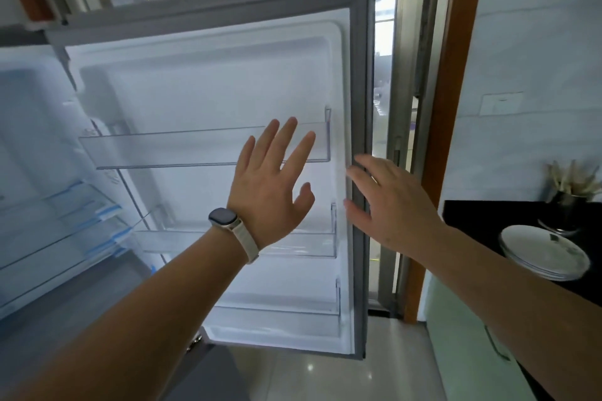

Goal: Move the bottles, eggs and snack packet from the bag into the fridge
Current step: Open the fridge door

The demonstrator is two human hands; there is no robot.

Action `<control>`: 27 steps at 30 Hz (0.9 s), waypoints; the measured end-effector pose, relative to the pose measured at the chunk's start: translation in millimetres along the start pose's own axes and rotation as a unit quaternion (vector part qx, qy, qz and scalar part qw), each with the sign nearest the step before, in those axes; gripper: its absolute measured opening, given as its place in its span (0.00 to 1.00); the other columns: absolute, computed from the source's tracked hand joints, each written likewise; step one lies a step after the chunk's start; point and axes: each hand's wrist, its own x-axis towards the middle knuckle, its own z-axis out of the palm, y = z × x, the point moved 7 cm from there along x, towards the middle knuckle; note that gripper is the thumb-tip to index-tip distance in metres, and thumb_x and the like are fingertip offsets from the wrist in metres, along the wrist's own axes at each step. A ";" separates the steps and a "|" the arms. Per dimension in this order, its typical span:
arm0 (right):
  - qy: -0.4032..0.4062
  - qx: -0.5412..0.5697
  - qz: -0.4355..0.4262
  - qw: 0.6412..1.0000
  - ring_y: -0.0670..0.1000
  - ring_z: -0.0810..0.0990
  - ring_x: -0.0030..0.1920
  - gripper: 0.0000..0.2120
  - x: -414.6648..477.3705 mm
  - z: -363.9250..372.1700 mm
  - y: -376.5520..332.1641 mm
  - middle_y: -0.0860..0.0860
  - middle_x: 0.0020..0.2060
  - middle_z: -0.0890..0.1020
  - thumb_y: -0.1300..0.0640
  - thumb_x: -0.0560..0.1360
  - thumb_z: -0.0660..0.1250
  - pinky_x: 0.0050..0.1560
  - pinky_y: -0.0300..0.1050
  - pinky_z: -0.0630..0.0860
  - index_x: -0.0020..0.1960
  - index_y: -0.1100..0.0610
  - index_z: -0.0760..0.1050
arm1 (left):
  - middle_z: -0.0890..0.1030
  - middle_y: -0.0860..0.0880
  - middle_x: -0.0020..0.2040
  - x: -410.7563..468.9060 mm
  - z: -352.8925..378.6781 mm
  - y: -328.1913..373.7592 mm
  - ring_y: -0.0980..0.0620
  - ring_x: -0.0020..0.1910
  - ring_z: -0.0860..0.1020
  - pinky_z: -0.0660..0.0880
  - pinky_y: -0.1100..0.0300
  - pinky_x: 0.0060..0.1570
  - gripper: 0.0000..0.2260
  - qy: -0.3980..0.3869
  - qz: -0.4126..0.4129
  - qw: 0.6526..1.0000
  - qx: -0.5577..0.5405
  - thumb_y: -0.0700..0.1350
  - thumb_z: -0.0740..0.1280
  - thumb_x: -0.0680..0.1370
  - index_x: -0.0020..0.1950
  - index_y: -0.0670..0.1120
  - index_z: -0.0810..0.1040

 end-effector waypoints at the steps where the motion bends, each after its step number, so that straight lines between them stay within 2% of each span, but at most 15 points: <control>1: -0.008 0.005 -0.016 1.000 0.59 0.76 0.65 0.25 -1.4 0.6 -6.6 0.56 0.67 0.76 0.42 0.77 0.61 0.63 0.56 0.73 0.68 0.56 0.73 | 0.67 0.40 0.76 -5.6 -0.7 -3.3 0.37 0.75 0.64 0.61 0.38 0.70 0.30 -0.005 -0.003 1.000 0.000 0.50 0.67 0.74 0.76 0.47 0.67; 8: -0.066 0.034 -0.089 0.993 0.56 0.76 0.65 0.25 -5.3 21.1 -53.8 0.54 0.67 0.77 0.40 0.77 0.60 0.62 0.54 0.74 0.68 0.54 0.73 | 0.73 0.44 0.72 -65.9 3.5 -50.3 0.39 0.72 0.69 0.64 0.40 0.69 0.27 -0.113 -0.048 0.992 0.036 0.56 0.59 0.76 0.74 0.49 0.69; 15: -0.120 0.101 -0.160 0.975 0.58 0.75 0.66 0.27 4.7 54.2 -121.3 0.55 0.67 0.76 0.39 0.78 0.53 0.63 0.56 0.73 0.68 0.55 0.73 | 0.73 0.46 0.72 -145.8 -7.3 -104.9 0.40 0.71 0.71 0.64 0.40 0.69 0.28 -0.231 -0.138 0.960 0.081 0.60 0.55 0.76 0.73 0.51 0.70; 19: -0.102 0.137 -0.199 0.965 0.60 0.78 0.58 0.24 11.4 71.5 -166.2 0.55 0.60 0.80 0.42 0.76 0.57 0.55 0.55 0.78 0.62 0.57 0.76 | 0.73 0.47 0.72 -186.1 -18.2 -133.8 0.42 0.71 0.71 0.65 0.39 0.70 0.27 -0.266 -0.188 0.941 0.088 0.60 0.57 0.76 0.73 0.52 0.70; 24: -0.104 0.156 -0.234 0.954 0.57 0.78 0.59 0.23 27.0 89.3 -221.4 0.54 0.60 0.80 0.42 0.76 0.57 0.57 0.53 0.76 0.61 0.55 0.76 | 0.73 0.48 0.72 -220.7 -33.7 -179.2 0.43 0.70 0.71 0.65 0.42 0.69 0.26 -0.272 -0.216 0.931 0.107 0.60 0.59 0.76 0.72 0.54 0.69; 27: -0.111 0.160 -0.247 0.949 0.57 0.78 0.59 0.23 42.2 99.9 -258.3 0.53 0.59 0.80 0.41 0.76 0.56 0.57 0.53 0.76 0.61 0.55 0.76 | 0.75 0.47 0.69 -238.8 -48.2 -208.0 0.44 0.67 0.73 0.68 0.44 0.66 0.24 -0.251 -0.223 0.934 0.122 0.59 0.59 0.75 0.69 0.53 0.70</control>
